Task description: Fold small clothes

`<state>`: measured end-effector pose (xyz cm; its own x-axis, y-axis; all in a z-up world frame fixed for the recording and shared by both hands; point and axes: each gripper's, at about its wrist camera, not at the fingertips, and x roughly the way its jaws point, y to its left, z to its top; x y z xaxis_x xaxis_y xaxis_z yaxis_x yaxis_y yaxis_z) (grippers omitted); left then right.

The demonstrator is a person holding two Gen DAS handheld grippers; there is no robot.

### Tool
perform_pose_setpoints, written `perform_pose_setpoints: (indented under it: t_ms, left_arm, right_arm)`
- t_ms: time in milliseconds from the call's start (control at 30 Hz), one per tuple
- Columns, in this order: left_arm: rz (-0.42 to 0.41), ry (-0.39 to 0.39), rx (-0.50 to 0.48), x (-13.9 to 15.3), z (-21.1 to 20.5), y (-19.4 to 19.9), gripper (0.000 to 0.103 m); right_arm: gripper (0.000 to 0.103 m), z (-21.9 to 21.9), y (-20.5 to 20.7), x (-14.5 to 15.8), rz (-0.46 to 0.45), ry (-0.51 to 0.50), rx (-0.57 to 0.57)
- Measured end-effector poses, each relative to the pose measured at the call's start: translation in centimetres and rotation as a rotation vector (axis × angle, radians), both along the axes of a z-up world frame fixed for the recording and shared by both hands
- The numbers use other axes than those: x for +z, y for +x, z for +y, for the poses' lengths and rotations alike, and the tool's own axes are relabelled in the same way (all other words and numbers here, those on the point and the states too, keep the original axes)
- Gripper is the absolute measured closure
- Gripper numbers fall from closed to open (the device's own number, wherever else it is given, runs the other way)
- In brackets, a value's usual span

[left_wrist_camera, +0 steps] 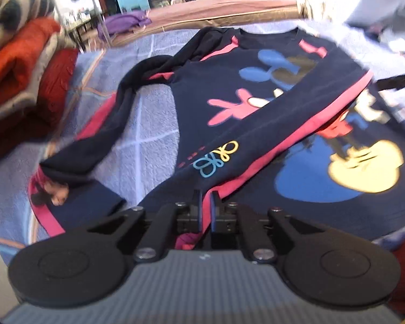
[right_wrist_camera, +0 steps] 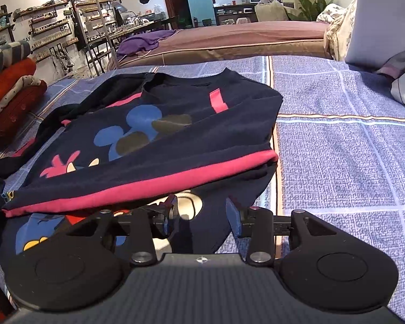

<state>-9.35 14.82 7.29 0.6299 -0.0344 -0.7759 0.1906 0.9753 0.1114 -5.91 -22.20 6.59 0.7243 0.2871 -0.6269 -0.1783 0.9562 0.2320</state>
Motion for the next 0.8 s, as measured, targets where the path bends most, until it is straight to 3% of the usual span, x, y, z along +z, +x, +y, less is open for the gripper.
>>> perform_pose_setpoints:
  t_ms: [200, 367, 467, 567, 633, 767, 800]
  left_arm:
    - [0.114, -0.184, 0.012, 0.6, 1.6, -1.7, 0.097]
    - [0.181, -0.185, 0.000, -0.8, 0.9, -1.9, 0.096]
    - [0.191, -0.178, -0.010, -1.0, 0.7, -2.2, 0.085]
    - [0.187, -0.222, -0.005, -0.8, 1.1, -2.1, 0.068]
    - [0.151, -0.232, 0.032, -0.2, 1.5, -2.2, 0.034]
    - [0.040, -0.202, 0.109, 1.8, 2.8, -2.1, 0.020]
    - [0.009, -0.184, 0.138, 2.2, 3.4, -2.2, 0.012]
  right_arm:
    - [0.034, 0.7, 2.5, 1.2, -0.060, -0.008, -0.003]
    - [0.034, 3.3, 4.0, -0.1, -0.029, -0.109, 0.081]
    - [0.034, 3.7, 4.2, -2.2, 0.045, -0.171, 0.096]
    - [0.033, 3.2, 3.3, -3.0, 0.022, -0.150, 0.089]
    - [0.032, 3.1, 3.0, -2.9, 0.019, -0.148, 0.087]
    - [0.032, 2.5, 1.7, -1.2, -0.007, -0.063, 0.038]
    - [0.027, 2.3, 1.0, -0.6, -0.027, -0.026, 0.040]
